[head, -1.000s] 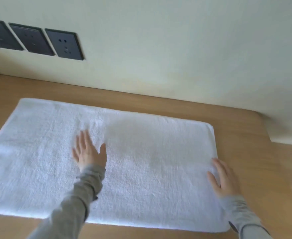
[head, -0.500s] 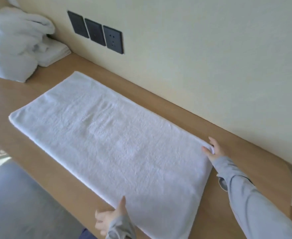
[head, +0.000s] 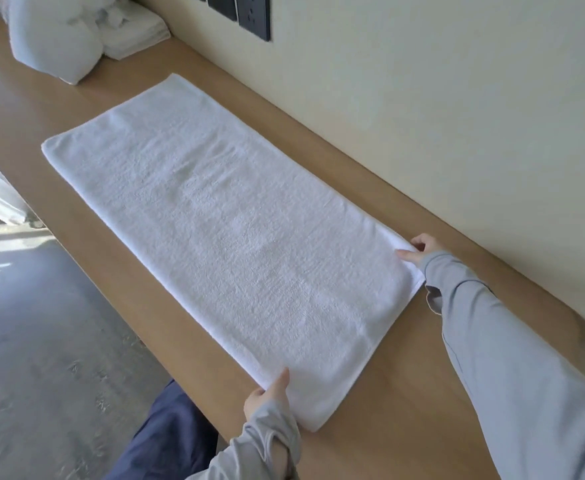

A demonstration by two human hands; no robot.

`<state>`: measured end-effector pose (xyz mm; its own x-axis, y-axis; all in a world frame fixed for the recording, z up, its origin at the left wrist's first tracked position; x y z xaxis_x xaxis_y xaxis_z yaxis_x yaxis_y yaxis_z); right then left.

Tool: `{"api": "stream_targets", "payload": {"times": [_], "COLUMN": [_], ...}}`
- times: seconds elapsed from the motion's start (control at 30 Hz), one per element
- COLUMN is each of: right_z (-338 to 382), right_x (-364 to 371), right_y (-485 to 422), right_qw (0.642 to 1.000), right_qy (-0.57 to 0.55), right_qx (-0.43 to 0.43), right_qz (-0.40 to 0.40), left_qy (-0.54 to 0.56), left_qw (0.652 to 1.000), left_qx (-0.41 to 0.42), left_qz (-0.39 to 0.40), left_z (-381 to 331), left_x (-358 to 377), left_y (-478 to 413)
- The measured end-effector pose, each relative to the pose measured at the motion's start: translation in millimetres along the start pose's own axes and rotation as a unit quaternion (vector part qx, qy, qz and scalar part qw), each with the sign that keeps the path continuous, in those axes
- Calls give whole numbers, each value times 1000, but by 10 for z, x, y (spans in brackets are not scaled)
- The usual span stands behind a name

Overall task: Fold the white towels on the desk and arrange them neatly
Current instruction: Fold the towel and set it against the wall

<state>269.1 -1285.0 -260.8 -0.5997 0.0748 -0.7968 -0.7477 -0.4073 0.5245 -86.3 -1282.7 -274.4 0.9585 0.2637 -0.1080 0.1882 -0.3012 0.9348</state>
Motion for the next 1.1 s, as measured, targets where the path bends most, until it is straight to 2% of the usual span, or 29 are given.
{"api": "stream_targets", "payload": {"times": [0.2, 0.33, 0.5, 0.67, 0.8, 0.9, 1.0, 1.1], "right_z": [-24, -95, -33, 312, 686, 1008, 1399, 1770], "right_x": [-5, -48, -235, -473, -702, -870, -959, -1032], "right_y": [3, 21, 122, 274, 329, 328, 352, 431], "right_qw": [1000, 997, 981, 958, 955, 950, 922, 887], "right_qy": [3, -51, -120, -177, -200, -229, -324, -389], "right_qx": [-15, -48, -140, -213, -216, -212, -212, -244], "right_qz": [-6, -19, -69, -69, -47, -32, 6, 40], "left_qy": [-32, -37, 0, -29, -13, -40, -80, -81], "left_qw": [999, 998, 991, 963, 934, 906, 887, 895], "left_qx": [7, 7, 105, 183, 181, 209, 240, 260], "left_qz": [22, 59, 88, 197, 308, 366, 386, 354], "left_z": [130, 218, 86, -257, -726, -1150, -1512, -1849], "left_x": [-21, -41, -63, -113, -137, -151, -178, -204], "left_y": [-2, 98, 306, 651, 931, 1077, 1122, 1062]}}
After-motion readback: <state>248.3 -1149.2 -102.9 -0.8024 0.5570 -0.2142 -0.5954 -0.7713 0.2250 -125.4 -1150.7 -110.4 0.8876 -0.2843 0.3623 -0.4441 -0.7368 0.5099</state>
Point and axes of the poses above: each hand's wrist, its own y-axis away from the middle knuckle, its own x-axis out of the palm, z = x × y, the point moved 3 cm from there along -y, towards the middle knuckle, and after that the axes turned 15 degrees about y, right-handed, at the moved point
